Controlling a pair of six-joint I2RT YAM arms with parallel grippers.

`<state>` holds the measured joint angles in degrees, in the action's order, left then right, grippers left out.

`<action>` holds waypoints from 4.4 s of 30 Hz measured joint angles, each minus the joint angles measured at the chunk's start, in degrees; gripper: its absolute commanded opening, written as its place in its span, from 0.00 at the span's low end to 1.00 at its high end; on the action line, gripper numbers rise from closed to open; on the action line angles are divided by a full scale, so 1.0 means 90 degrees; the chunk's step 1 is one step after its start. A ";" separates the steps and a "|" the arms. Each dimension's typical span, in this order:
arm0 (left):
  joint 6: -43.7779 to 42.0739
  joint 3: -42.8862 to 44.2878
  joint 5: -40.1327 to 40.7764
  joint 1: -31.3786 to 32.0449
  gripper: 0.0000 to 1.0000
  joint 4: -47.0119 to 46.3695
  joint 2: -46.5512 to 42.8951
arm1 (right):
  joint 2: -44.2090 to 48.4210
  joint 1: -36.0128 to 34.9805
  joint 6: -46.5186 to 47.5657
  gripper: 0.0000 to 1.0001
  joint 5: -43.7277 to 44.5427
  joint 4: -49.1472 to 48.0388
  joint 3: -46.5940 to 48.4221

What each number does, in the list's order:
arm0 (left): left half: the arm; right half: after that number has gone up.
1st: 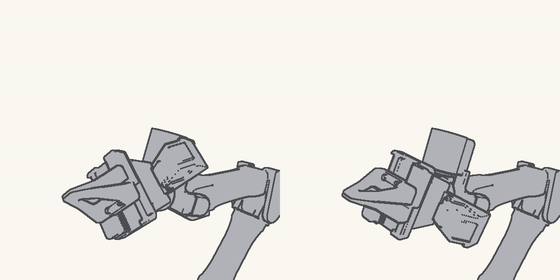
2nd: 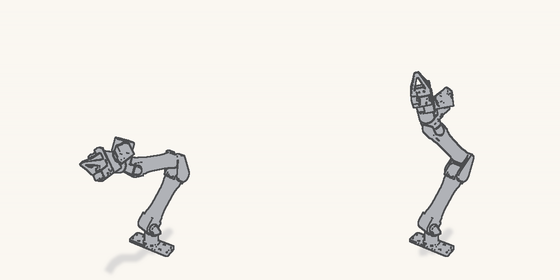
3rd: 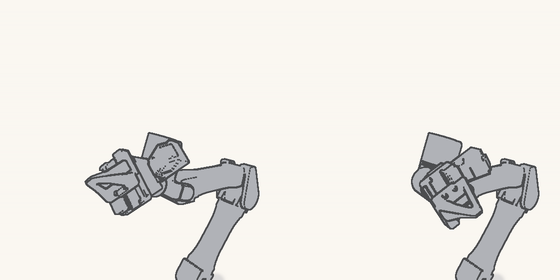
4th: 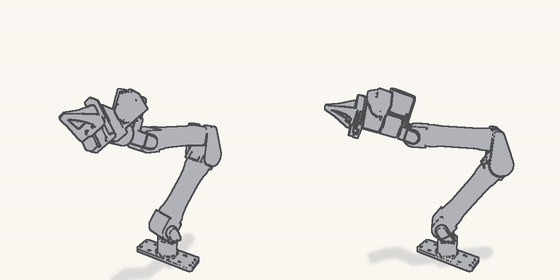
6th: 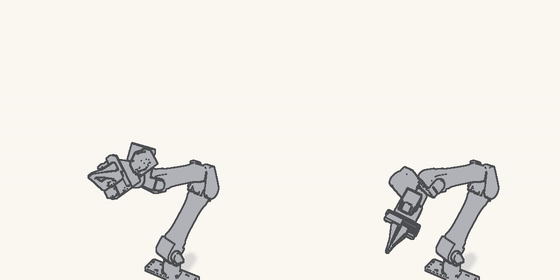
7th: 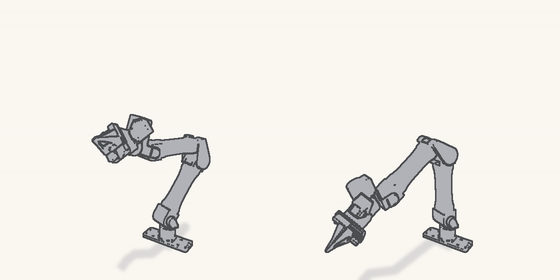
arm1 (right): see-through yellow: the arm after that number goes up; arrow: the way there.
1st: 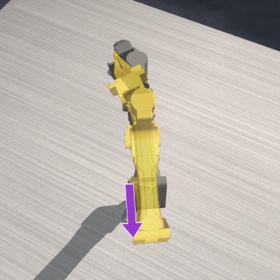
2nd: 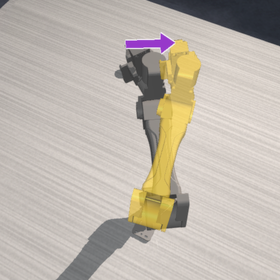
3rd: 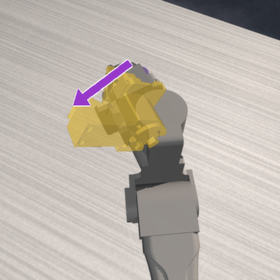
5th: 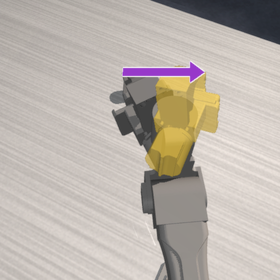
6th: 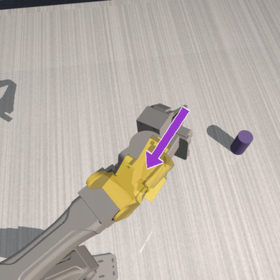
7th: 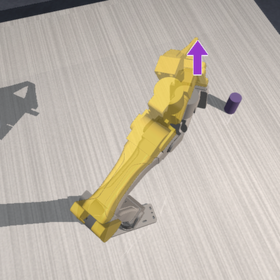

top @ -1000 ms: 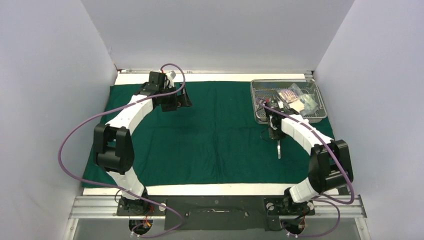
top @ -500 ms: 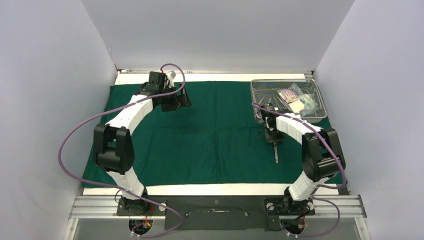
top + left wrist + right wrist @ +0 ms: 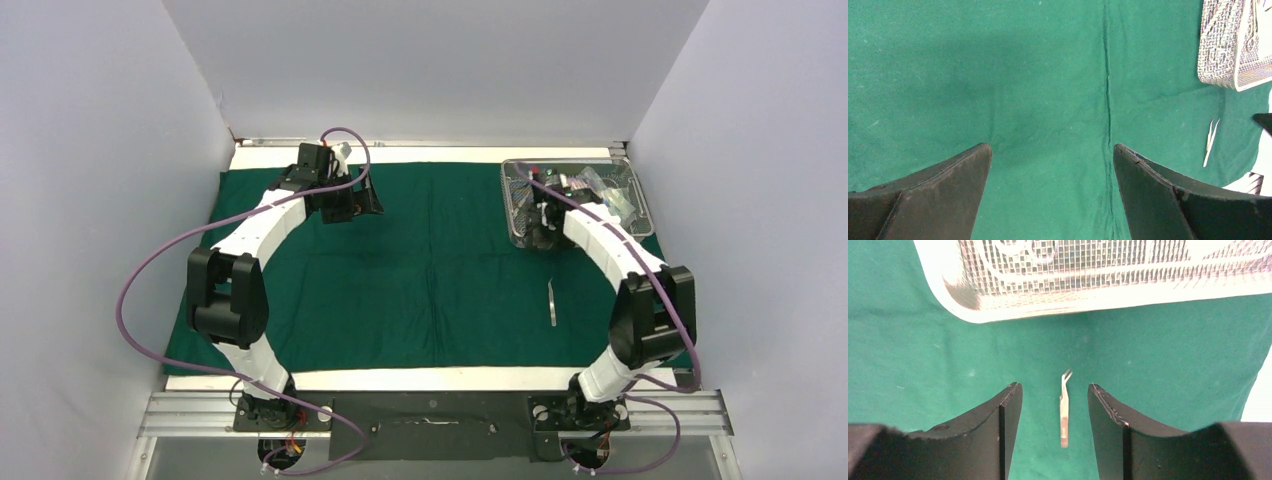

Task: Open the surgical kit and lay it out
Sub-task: Place the medical item in the surgical kit, then pick up the medical item from the container, then place the medical item in the surgical kit.

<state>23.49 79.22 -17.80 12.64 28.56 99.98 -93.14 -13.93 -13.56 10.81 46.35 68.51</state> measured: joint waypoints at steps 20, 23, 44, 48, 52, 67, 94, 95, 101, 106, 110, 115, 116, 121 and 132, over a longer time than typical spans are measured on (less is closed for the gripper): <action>-0.0019 -0.0138 0.0245 0.0000 0.91 -0.0015 -0.0561 | -0.2069 0.0539 -0.2361 0.25 -0.0301 -0.1192 0.2946; -0.0019 -0.0209 0.0267 0.0000 0.91 -0.0015 -0.0573 | -0.2730 0.0410 -0.2582 0.24 -0.0090 -0.1205 0.3291; -0.0075 -0.0313 0.0287 0.0000 0.91 -0.0005 -0.0576 | -0.4012 0.0255 -0.2329 0.25 0.0969 -0.1783 0.3932; -0.0092 -0.0311 0.0287 0.0000 0.91 -0.0002 -0.0576 | -0.4046 0.0257 -0.2237 0.23 0.0967 -0.1841 0.3946; -0.0092 -0.0311 0.0287 0.0000 0.91 -0.0002 -0.0576 | -0.4124 0.0284 -0.2186 0.16 0.0937 -0.1880 0.4002; -0.0092 -0.0313 0.0289 0.0000 0.91 -0.0002 -0.0576 | -0.4201 0.0427 -0.2188 0.05 0.0534 -0.2079 0.3946; -0.0158 -0.0272 0.0284 0.0000 0.91 0.0066 -0.0580 | -0.1166 0.0556 -0.0187 0.05 0.0075 -0.1953 0.2902; -0.0158 -0.0272 0.0284 0.0000 0.91 0.0073 -0.0580 | -0.0981 0.0556 -0.0073 0.05 -0.0029 -0.1860 0.2747; -0.0153 -0.0272 0.0282 0.0000 0.91 0.0092 -0.0580 | 0.0012 0.0466 0.0087 0.05 -0.0510 -0.1151 0.1746; -0.0131 -0.0272 0.0236 0.0000 0.90 0.0090 -0.0580 | 0.0716 0.0083 0.0002 0.05 -0.0702 -0.0539 0.0986; -0.0112 -0.0272 0.0214 0.0002 0.90 0.0090 -0.0580 | 0.1064 -0.0238 -0.0216 0.05 -0.0746 -0.0221 0.0449; -0.0061 -0.0272 0.0209 0.0007 0.90 0.0090 -0.0580 | 0.1073 -0.0522 -0.0595 0.05 -0.0695 -0.0056 -0.0374; -0.0058 -0.0272 0.0209 0.0012 0.90 0.0090 -0.0580 | 0.1047 -0.0559 -0.0624 0.05 -0.0634 -0.0002 -0.0510; -0.0046 -0.0272 0.0211 0.0039 0.90 0.0090 -0.0580 | 0.0763 -0.0627 -0.0563 0.05 -0.0323 0.0010 -0.0680; -0.0068 -0.0272 0.0253 0.0049 0.90 0.0092 -0.0585 | -0.0073 -0.0775 -0.0452 0.05 0.0083 -0.0243 -0.0806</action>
<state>22.87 76.77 -15.53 13.08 29.39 94.72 -93.80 -20.91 -17.63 11.55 44.16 61.25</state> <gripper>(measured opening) 0.905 0.071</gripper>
